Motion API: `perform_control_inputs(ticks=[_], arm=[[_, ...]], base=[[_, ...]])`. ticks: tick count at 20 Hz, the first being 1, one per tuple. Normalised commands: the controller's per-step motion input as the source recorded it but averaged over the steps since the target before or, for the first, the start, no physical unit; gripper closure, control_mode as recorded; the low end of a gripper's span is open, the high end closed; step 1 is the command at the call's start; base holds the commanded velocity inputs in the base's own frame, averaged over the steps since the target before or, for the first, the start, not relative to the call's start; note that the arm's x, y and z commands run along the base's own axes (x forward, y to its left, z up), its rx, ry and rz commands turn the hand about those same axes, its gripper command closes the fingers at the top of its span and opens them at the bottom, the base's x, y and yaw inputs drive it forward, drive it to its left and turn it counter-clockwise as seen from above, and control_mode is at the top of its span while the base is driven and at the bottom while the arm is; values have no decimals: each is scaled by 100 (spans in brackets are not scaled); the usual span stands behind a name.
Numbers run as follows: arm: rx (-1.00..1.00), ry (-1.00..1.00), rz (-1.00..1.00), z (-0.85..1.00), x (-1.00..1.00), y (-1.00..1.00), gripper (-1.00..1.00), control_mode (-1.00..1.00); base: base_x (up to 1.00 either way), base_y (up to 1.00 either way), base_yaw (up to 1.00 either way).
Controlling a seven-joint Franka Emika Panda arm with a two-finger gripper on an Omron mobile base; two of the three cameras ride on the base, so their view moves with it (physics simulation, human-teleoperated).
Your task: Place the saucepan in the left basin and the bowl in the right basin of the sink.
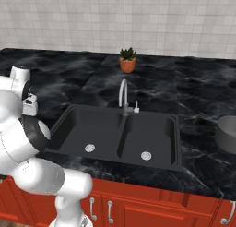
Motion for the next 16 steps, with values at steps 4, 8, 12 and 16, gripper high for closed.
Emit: perform_control_inputs(ticks=[4, 8, 12, 16], arm=[[-6, 3, -3, -22, 28, 23, -100, -100], [-11, 0, -2, -19, 22, 16, -100, -100], [-17, 0, -1, -20, 16, 13, -100, -100], [-11, 0, -2, -19, 21, 11, -100, -100]], base=[[0, 0, 0], [0, 0, 0], [0, 0, 0], [0, 0, 0]])
